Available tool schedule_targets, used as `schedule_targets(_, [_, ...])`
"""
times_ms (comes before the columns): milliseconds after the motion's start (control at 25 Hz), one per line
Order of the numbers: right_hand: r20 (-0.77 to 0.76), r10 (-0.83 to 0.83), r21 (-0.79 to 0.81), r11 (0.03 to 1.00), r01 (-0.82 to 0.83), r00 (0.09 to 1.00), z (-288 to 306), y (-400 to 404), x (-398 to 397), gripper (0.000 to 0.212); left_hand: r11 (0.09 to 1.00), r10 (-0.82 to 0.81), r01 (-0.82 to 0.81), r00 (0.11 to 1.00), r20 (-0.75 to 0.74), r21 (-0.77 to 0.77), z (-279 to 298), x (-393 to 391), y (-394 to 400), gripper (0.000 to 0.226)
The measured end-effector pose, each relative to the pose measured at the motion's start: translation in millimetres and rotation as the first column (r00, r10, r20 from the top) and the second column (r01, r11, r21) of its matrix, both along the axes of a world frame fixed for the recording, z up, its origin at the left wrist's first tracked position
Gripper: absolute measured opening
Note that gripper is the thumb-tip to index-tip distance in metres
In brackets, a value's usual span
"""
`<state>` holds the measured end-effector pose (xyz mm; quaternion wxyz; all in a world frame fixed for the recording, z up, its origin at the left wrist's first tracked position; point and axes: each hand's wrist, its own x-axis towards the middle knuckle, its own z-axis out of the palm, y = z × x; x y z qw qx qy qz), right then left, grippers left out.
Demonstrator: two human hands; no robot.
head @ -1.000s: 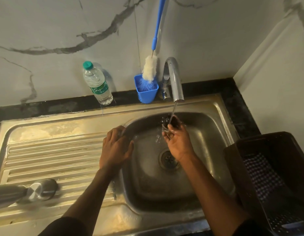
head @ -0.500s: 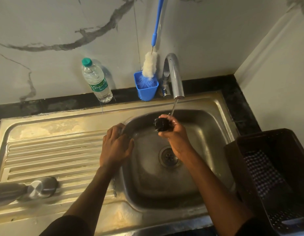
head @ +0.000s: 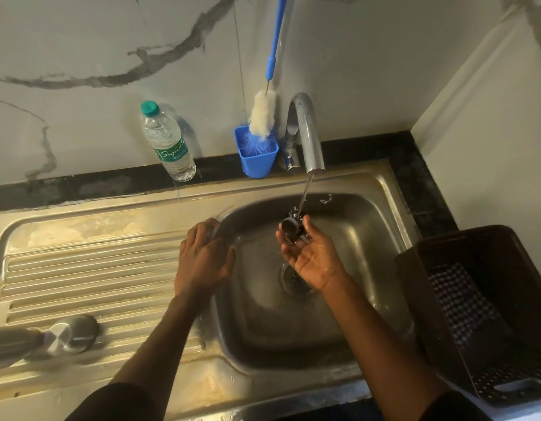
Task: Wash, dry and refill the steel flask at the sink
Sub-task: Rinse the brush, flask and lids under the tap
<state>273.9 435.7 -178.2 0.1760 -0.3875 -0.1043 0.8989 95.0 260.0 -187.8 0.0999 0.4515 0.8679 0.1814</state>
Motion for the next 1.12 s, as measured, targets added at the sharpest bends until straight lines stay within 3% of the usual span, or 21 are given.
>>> schedule_targets(120, [-0.034,-0.162,-0.237,0.960,0.150,0.986,-6,8,-14,0.060,1.000,0.006,-0.006,1.000,0.001,0.002,-2,0,-1,0.047])
schedule_targets(200, [-0.037,-0.075,-0.193,0.979,0.066,0.997,-6,10,-23,0.059,1.000,0.006,-0.006,1.000,-0.010,0.004,-4,1,-1,0.047])
schedule_targets(360, [0.096,0.119,-0.123,0.987,-0.107,0.988,-5,8,-14,0.062,1.000,0.000,0.000,1.000,-0.018,-0.005,-3,0,-1,0.046])
schedule_targets(480, [0.109,0.010,-0.184,0.983,0.010,0.994,-9,15,-17,0.064,1.000,-0.003,0.003,1.000,-0.024,0.004,-4,1,-1,0.043])
schedule_targets(680, [0.119,0.083,-0.096,0.993,-0.072,0.989,-10,8,-14,0.052,1.000,0.003,-0.003,1.000,-0.017,0.011,-5,0,-1,0.041])
schedule_targets(840, [0.157,-0.045,-0.163,0.984,0.071,0.987,-11,9,-15,0.050,1.000,0.010,-0.010,1.000,-0.006,0.005,-2,1,0,0.043])
schedule_targets(1000, [0.162,0.037,-0.115,0.993,-0.019,0.986,-8,4,-18,0.052,1.000,0.014,-0.014,1.000,-0.016,-0.011,-2,2,1,0.042])
schedule_targets(1120, [0.112,-0.079,-0.177,0.979,0.099,0.991,-7,10,-18,0.046,1.000,0.014,-0.015,1.000,-0.023,-0.005,-3,1,0,0.042])
